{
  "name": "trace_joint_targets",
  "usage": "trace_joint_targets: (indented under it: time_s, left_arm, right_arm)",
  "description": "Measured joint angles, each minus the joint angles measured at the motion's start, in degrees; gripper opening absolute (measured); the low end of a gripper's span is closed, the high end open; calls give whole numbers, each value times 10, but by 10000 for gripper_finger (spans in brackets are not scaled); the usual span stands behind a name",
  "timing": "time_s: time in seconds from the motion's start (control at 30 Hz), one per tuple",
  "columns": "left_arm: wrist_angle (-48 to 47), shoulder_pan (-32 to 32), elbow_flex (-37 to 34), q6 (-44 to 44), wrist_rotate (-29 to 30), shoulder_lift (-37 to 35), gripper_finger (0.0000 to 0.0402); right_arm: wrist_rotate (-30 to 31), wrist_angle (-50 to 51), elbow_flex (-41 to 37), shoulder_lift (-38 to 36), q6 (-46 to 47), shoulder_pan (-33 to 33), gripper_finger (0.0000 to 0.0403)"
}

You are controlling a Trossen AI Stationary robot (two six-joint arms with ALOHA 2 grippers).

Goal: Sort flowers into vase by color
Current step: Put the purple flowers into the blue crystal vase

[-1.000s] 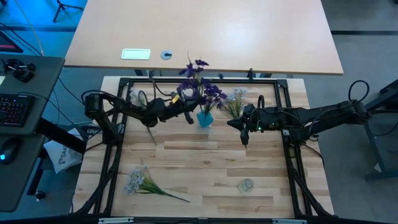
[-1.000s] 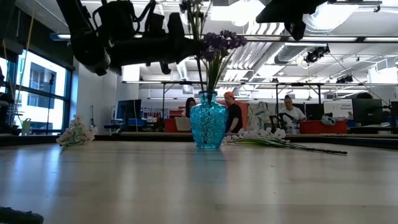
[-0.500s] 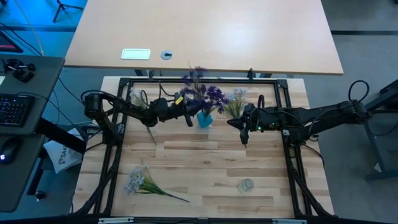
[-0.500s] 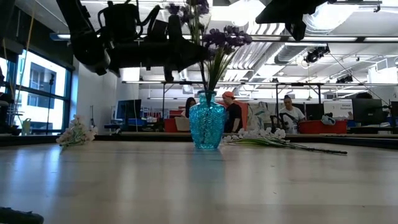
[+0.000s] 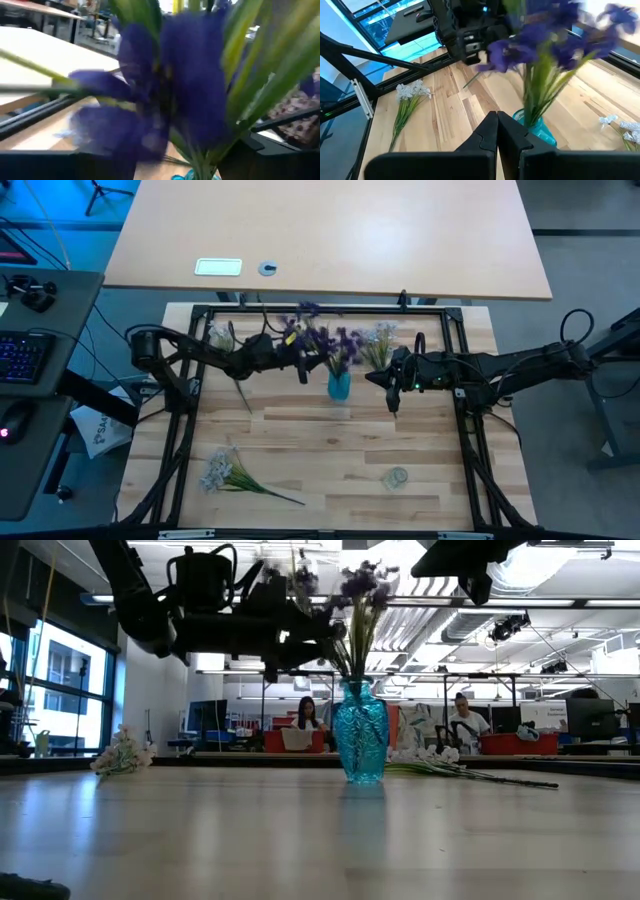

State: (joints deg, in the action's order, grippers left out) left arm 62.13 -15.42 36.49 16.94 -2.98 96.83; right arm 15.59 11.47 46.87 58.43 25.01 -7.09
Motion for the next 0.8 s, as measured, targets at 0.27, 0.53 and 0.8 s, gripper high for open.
trace_joint_targets:
  time_s: [0.27, 0.53, 0.8]
  left_arm:
    - [-141, -33, 0, -44, -15, -103, 206]
    - [-177, -10, 0, -51, -17, -159, 206]
    - [-239, 16, 0, -51, -17, -207, 206]
  right_arm:
    - [0, -1, 0, 0, -11, 0, 0]
    - [3, -1, 0, 0, -11, 0, 0]
    - [2, -13, 0, 0, -14, 0, 0]
